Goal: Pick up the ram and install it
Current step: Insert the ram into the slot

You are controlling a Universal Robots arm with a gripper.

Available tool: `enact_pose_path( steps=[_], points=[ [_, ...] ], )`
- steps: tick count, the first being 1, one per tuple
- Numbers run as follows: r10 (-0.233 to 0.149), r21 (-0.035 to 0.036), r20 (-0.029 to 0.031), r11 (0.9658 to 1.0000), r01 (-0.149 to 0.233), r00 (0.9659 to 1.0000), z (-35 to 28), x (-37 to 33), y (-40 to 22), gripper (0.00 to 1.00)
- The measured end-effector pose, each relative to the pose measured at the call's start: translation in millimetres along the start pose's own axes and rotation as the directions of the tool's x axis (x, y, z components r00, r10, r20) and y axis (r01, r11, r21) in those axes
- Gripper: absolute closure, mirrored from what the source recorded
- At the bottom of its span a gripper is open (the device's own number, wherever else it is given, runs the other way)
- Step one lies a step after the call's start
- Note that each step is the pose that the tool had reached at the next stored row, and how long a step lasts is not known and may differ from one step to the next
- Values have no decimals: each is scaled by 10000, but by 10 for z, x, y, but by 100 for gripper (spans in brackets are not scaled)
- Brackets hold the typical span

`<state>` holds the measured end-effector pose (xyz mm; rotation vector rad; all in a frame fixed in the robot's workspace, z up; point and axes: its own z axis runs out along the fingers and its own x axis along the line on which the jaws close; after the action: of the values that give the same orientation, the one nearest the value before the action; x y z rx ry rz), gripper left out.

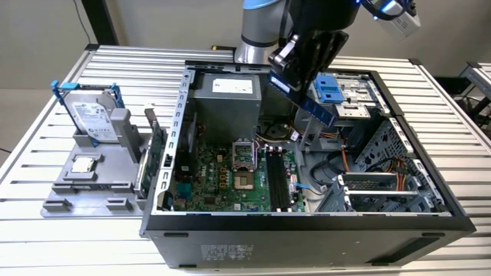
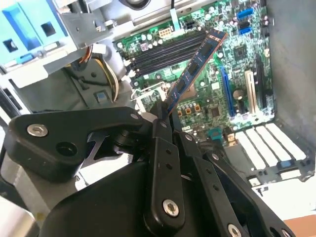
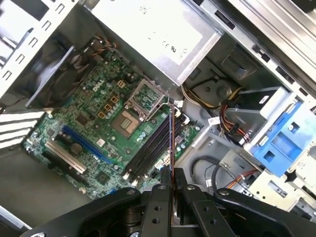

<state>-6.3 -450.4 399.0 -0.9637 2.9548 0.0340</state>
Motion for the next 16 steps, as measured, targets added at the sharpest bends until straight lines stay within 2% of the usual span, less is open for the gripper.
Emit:
enact_pose_path(
  steps=[4, 8, 12, 16],
  points=[
    [647, 24, 9, 9979, -647, 9979, 1, 0, 0, 100],
    [1302, 48, 18, 9915, -1302, 9915, 1, 0, 0, 100],
    [1943, 72, 29, 9809, -1943, 9809, 1, 0, 0, 100],
    [2572, 96, 40, 9663, -2572, 9664, 1, 0, 0, 100]
  ],
)
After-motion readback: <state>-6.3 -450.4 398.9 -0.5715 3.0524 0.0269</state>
